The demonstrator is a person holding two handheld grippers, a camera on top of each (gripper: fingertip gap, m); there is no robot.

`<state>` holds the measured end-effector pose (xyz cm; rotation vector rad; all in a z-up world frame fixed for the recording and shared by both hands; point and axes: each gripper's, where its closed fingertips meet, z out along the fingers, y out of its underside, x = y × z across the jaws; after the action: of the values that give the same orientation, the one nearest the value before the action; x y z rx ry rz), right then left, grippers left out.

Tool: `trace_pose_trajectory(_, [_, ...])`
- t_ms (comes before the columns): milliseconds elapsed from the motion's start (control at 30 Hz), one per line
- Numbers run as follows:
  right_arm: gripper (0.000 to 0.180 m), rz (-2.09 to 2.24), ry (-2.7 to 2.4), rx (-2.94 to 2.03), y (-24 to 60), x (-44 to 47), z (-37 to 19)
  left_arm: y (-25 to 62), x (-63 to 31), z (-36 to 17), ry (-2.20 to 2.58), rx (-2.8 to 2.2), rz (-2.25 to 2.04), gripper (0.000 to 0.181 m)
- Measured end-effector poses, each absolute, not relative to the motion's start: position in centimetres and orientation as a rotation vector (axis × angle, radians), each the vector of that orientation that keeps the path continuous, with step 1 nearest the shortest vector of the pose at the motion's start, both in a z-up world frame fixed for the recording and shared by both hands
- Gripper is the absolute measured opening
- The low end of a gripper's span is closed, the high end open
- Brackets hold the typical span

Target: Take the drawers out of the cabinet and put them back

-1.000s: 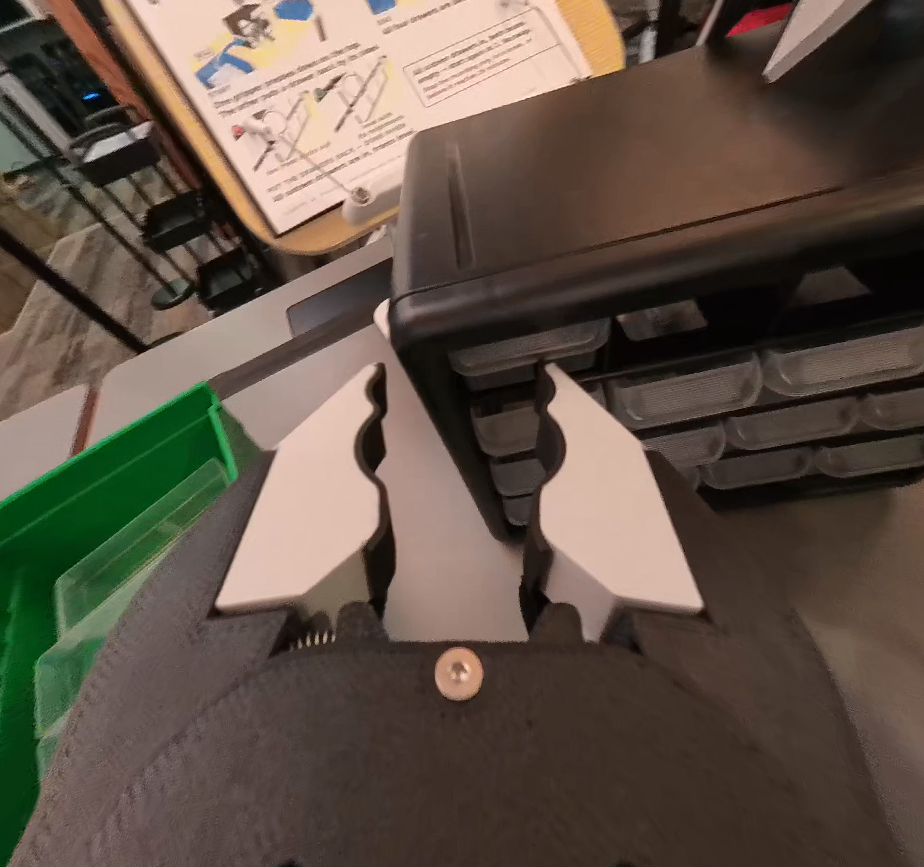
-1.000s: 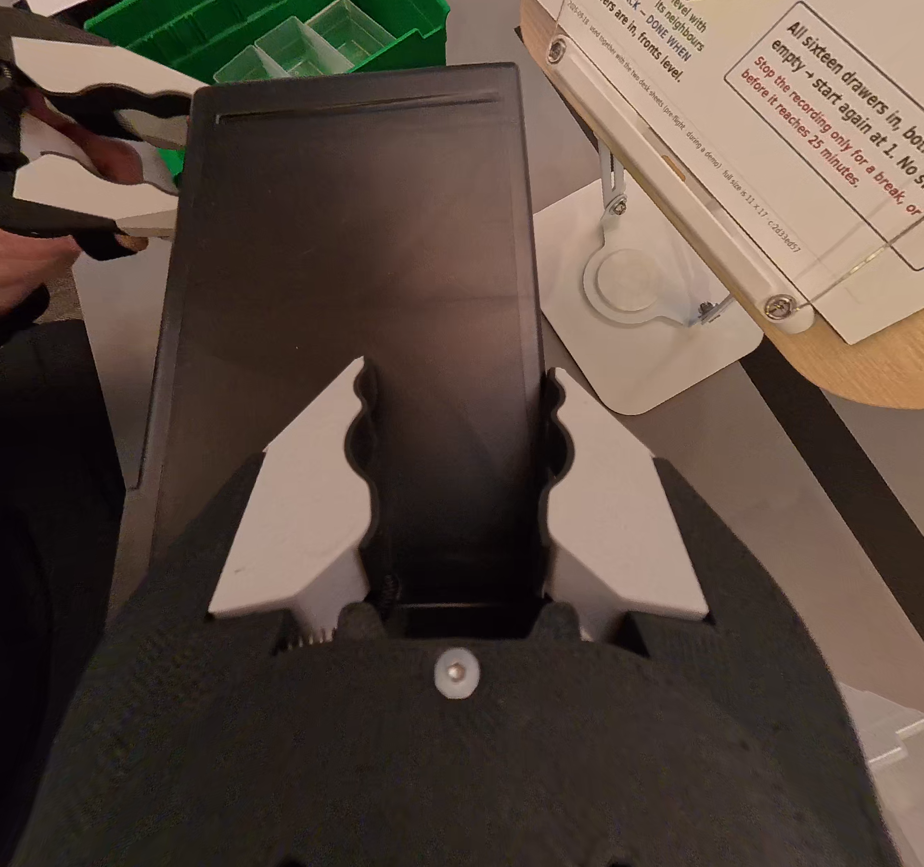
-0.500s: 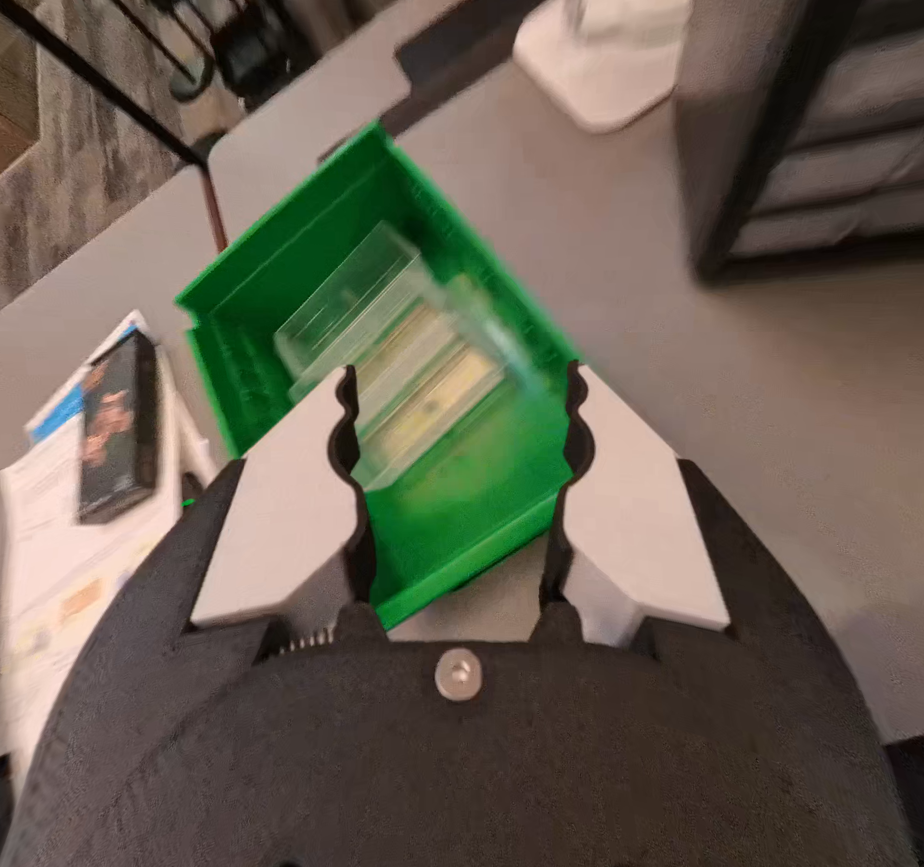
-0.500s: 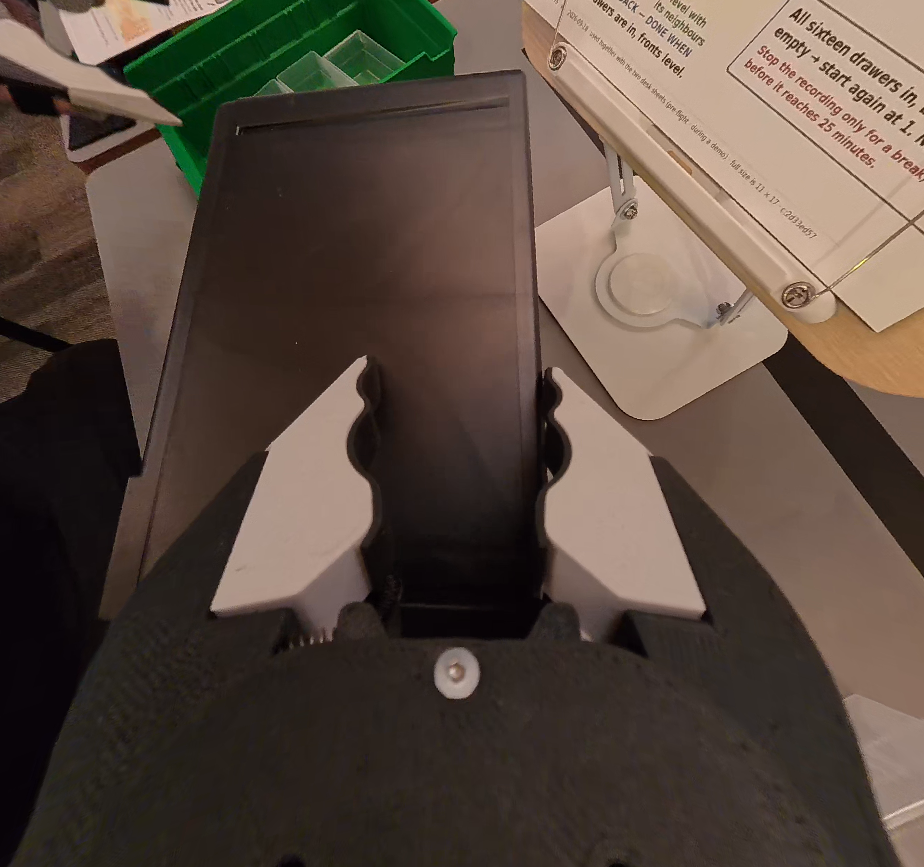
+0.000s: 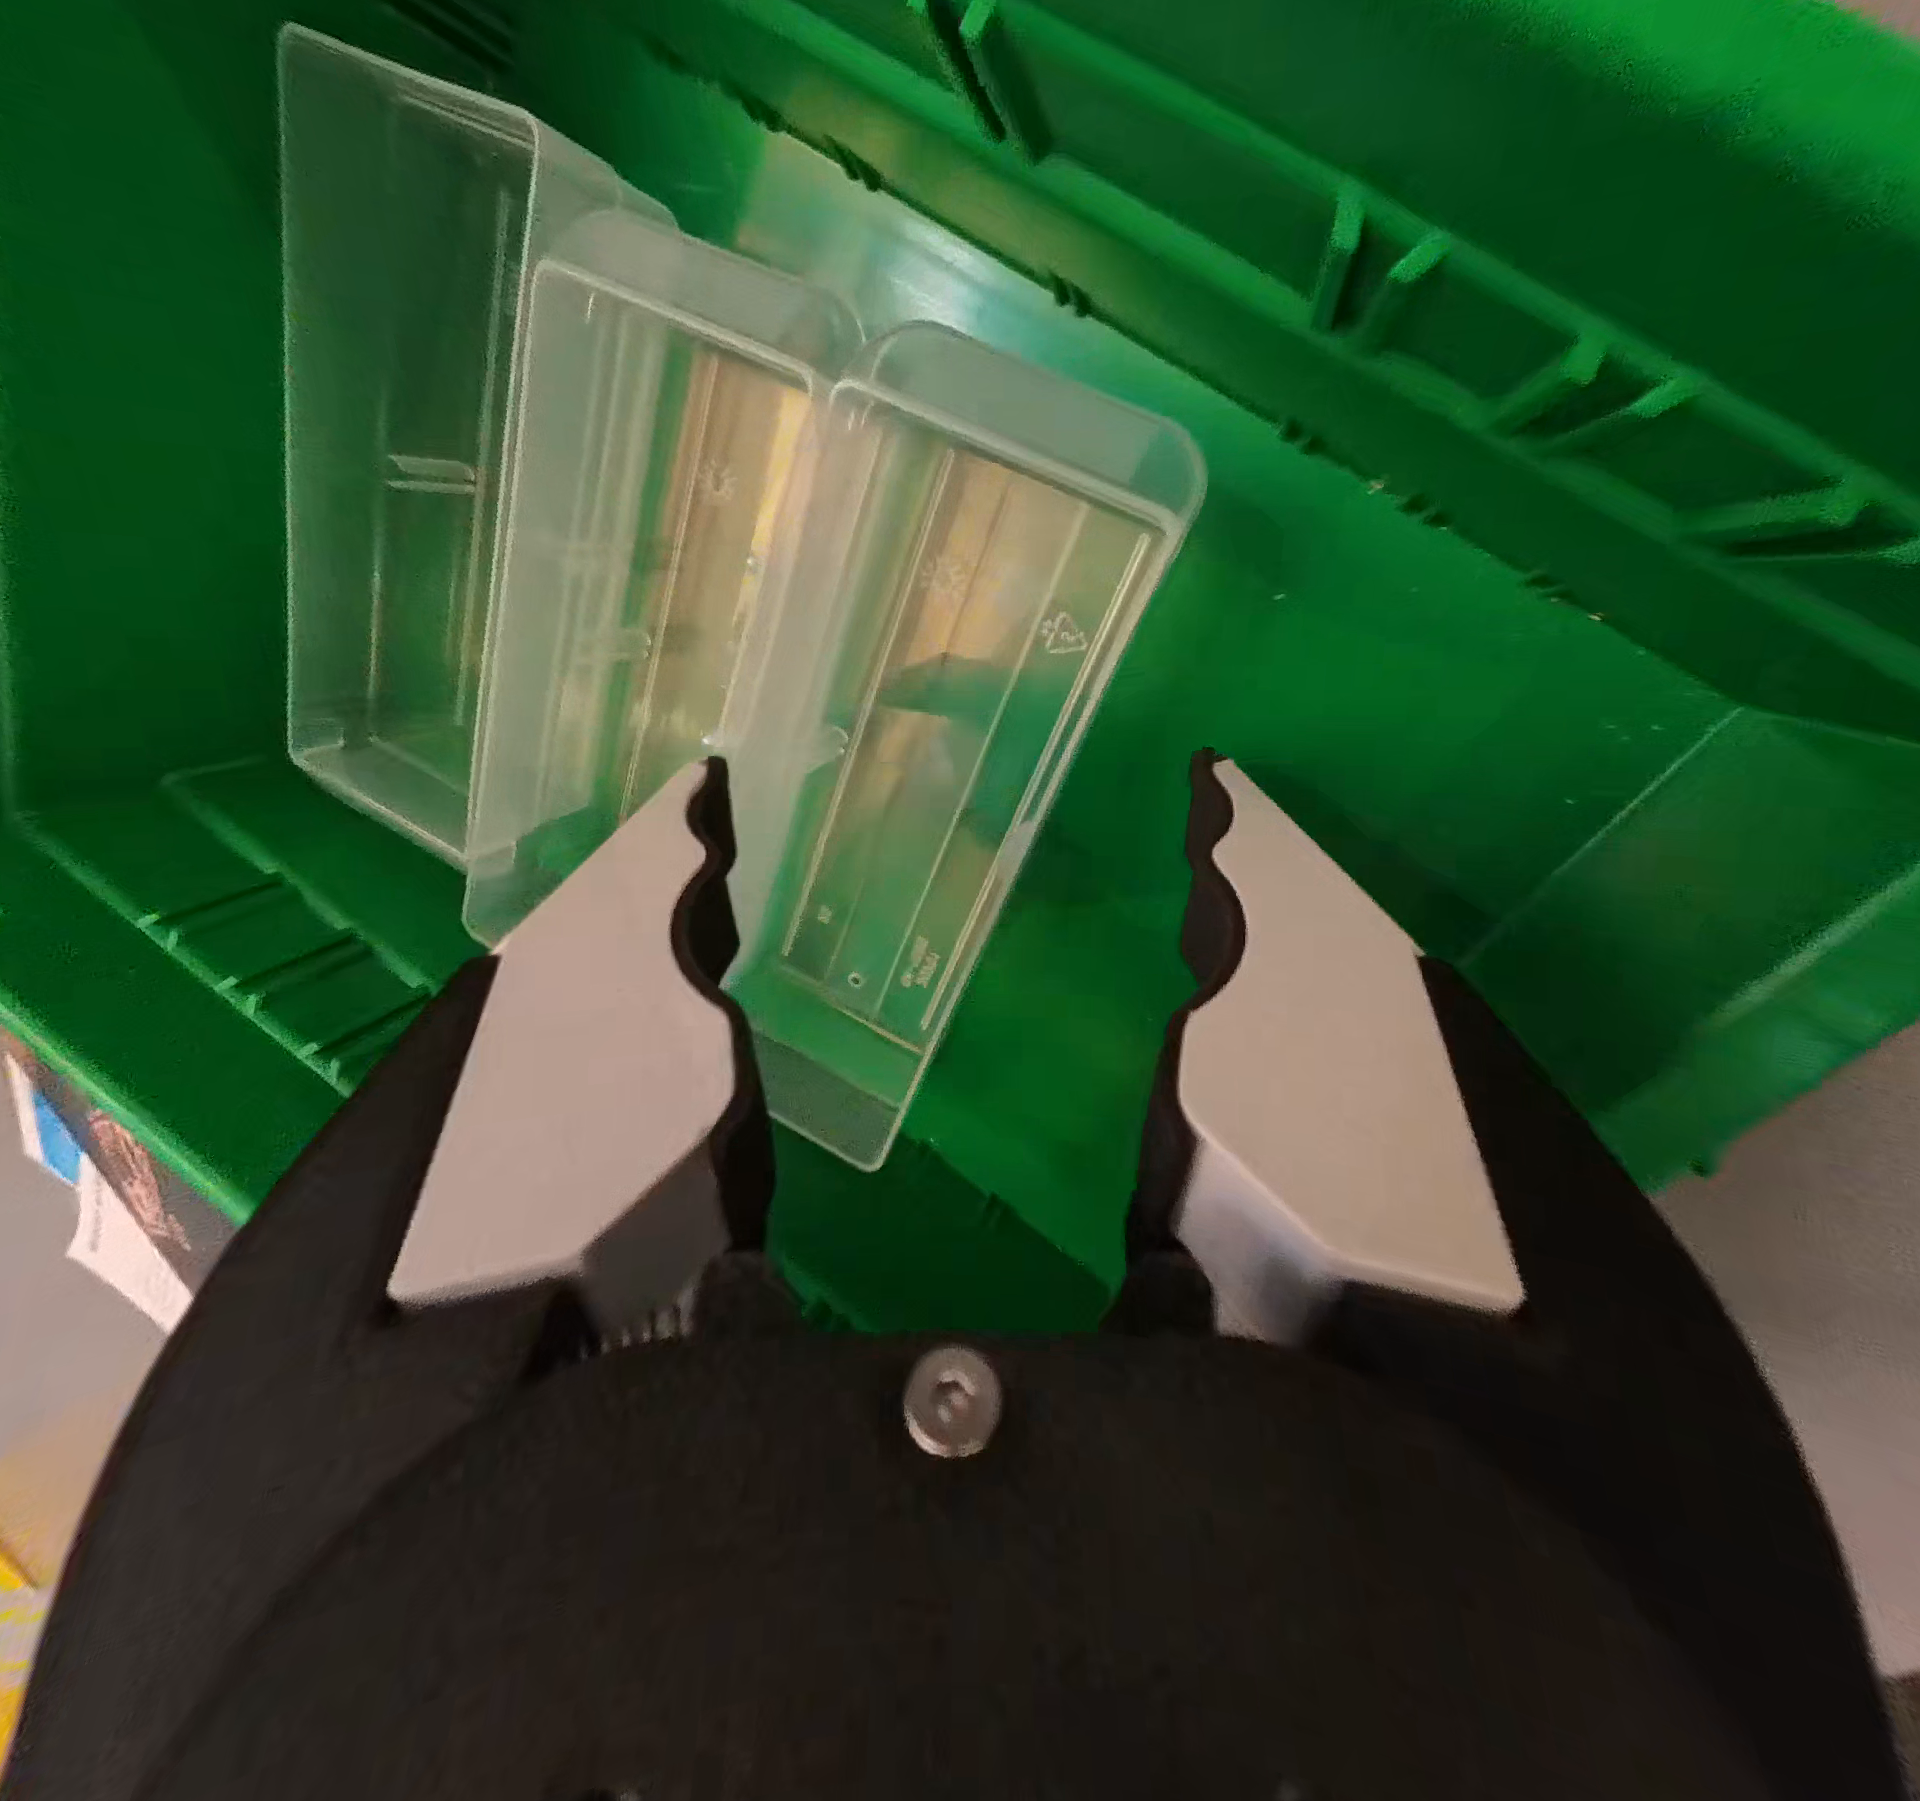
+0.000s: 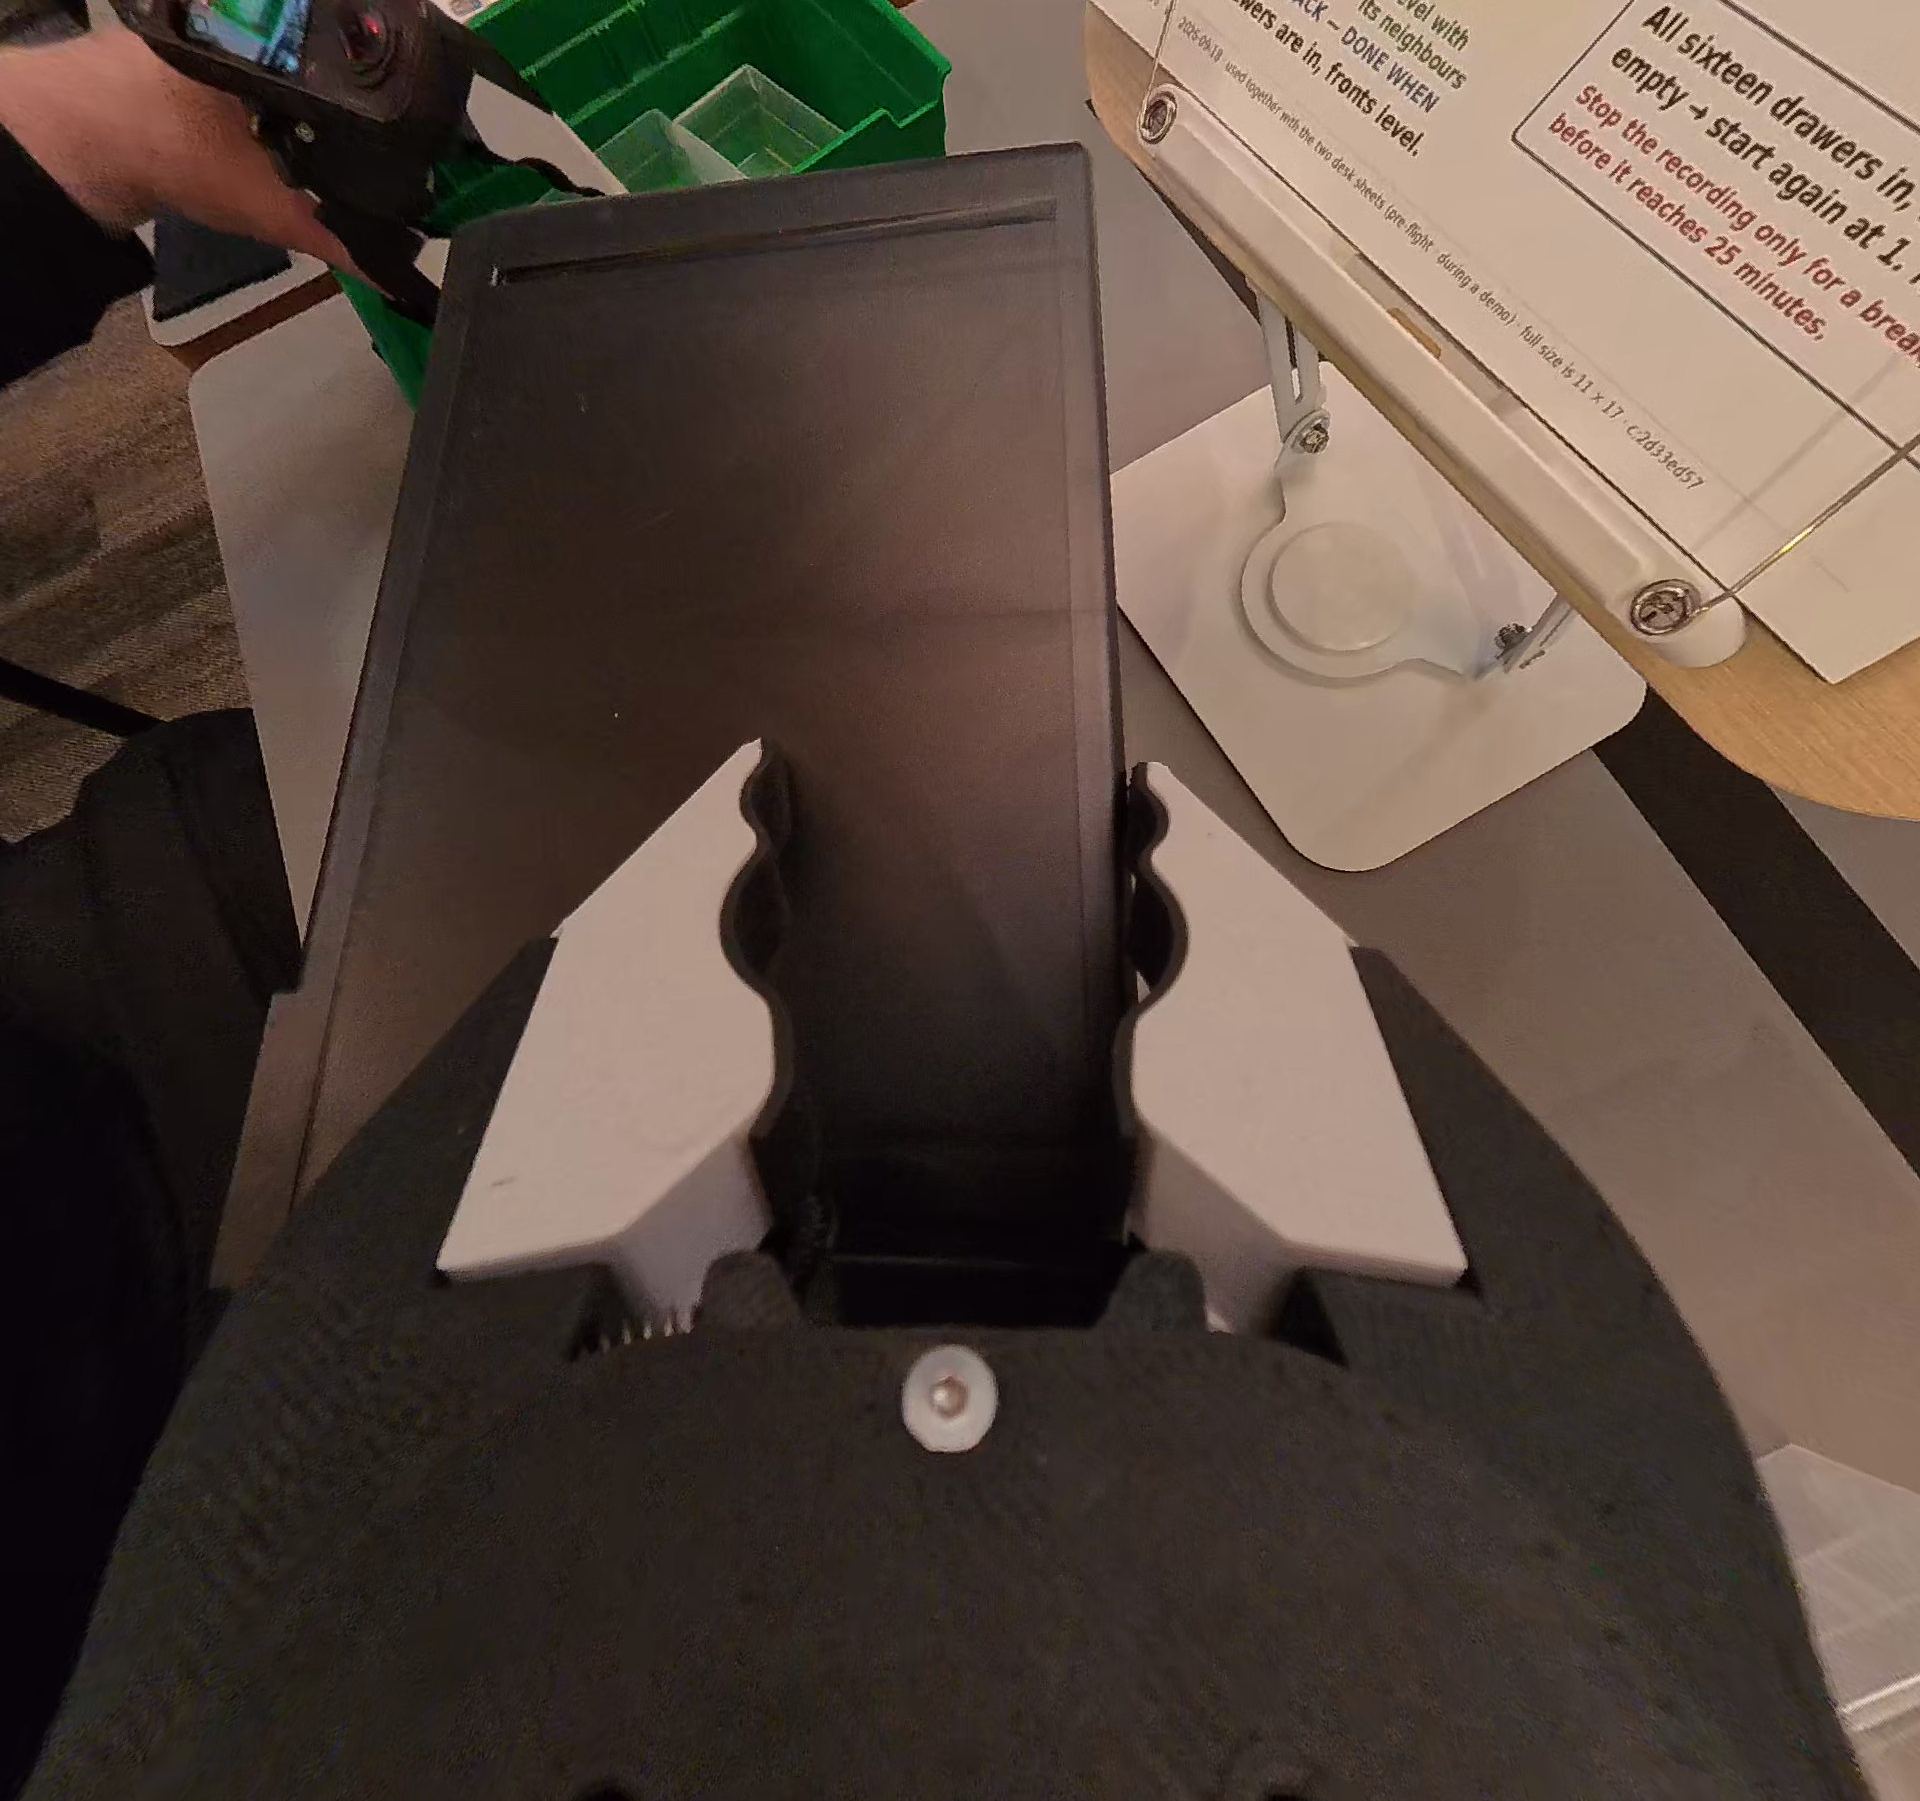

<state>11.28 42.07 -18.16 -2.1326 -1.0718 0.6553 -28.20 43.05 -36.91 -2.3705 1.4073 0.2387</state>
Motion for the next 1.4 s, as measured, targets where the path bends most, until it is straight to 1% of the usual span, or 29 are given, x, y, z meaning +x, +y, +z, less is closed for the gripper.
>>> trace_pose_trajectory(100, [0.066,0.659,-1.071,-2.133,42.1,11.3,-18.2,42.7,-28.1,-36.9,1.417,-2.351,0.242,0.083])
trace_pose_trajectory(133, [0.066,0.661,-1.071,-2.133,42.1,11.3,-18.2,42.4,-28.1,-36.8,1.428,-2.348,0.251,0.078])
trace_pose_trajectory(167, [0.066,0.663,-1.07,-2.133,42.1,11.3,-18.2,42.2,-28.1,-36.6,1.445,-2.338,0.261,0.076])
trace_pose_trajectory(267, [0.066,0.664,-1.07,-2.133,42.1,11.3,-18.2,40.9,-27.8,-36.6,1.507,-2.338,0.208,0.077])
trace_pose_trajectory(300, [0.066,0.664,-1.071,-2.133,42.1,11.3,-18.2,40.7,-27.7,-36.5,1.525,-2.333,0.197,0.075])
trace_pose_trajectory(467, [0.066,0.665,-1.071,-2.133,42.1,11.3,-18.1,41.5,-28.5,-36.9,1.571,-2.314,0.268,0.09])
trace_pose_trajectory(500, [0.066,0.666,-1.071,-2.133,42.1,11.3,-18.1,41.6,-28.6,-37.3,1.576,-2.323,0.265,0.089])
trace_pose_trajectory(533, [0.066,0.666,-1.071,-2.133,42.1,11.3,-18.1,41.6,-28.8,-37.7,1.579,-2.338,0.261,0.085])
trace_pose_trajectory(567, [0.066,0.666,-1.071,-2.133,42.1,11.3,-18.1,41.7,-29.0,-38.0,1.588,-2.342,0.268,0.076])
trace_pose_trajectory(600, [0.066,0.666,-1.071,-2.133,42.1,11.3,-18.1,41.7,-29.1,-38.2,1.598,-2.342,0.27,0.071])
trace_pose_trajectory(700, [0.066,0.668,-1.07,-2.133,42.1,11.3,-18.1,41.3,-28.7,-37.9,1.608,-2.34,0.22,0.065])
trace_pose_trajectory(833, [0.066,0.67,-1.069,-2.133,42.1,11.3,-18.1,41.5,-28.5,-35.4,1.577,-2.288,0.21,0.063])
trace_pose_trajectory(1000, [0.066,0.672,-1.07,-2.133,42.1,11.3,-18.1,39.9,-28.2,-28.8,1.546,-2.214,0.223,0.063])
trace_pose_trajectory(1067, [0.066,0.673,-1.07,-2.132,42.1,11.3,-18.1,38.3,-26.5,-25.7,1.568,-2.133,0.181,0.063])
trace_pose_trajectory(1133, [0.066,0.675,-1.07,-2.132,42.1,11.3,-18.1,35.7,-22.7,-23.3,1.656,-2.014,0.096,0.063])
trace_pose_trajectory(1200, [0.066,0.68,-1.07,-2.133,42.1,11.3,-18.1,32.9,-17.8,-22.7,1.795,-1.886,0.03,0.063])
trace_pose_trajectory(1267, [0.066,0.685,-1.066,-2.134,42.1,11.3,-18.1,30.4,-13.3,-24.2,1.947,-1.79,0.016,0.063])
trace_pose_trajectory(1400, [0.065,0.687,-1.062,-2.137,42.1,11.3,-18.2,26.6,-7.2,-29.8,2.233,-1.632,0.063,0.063])
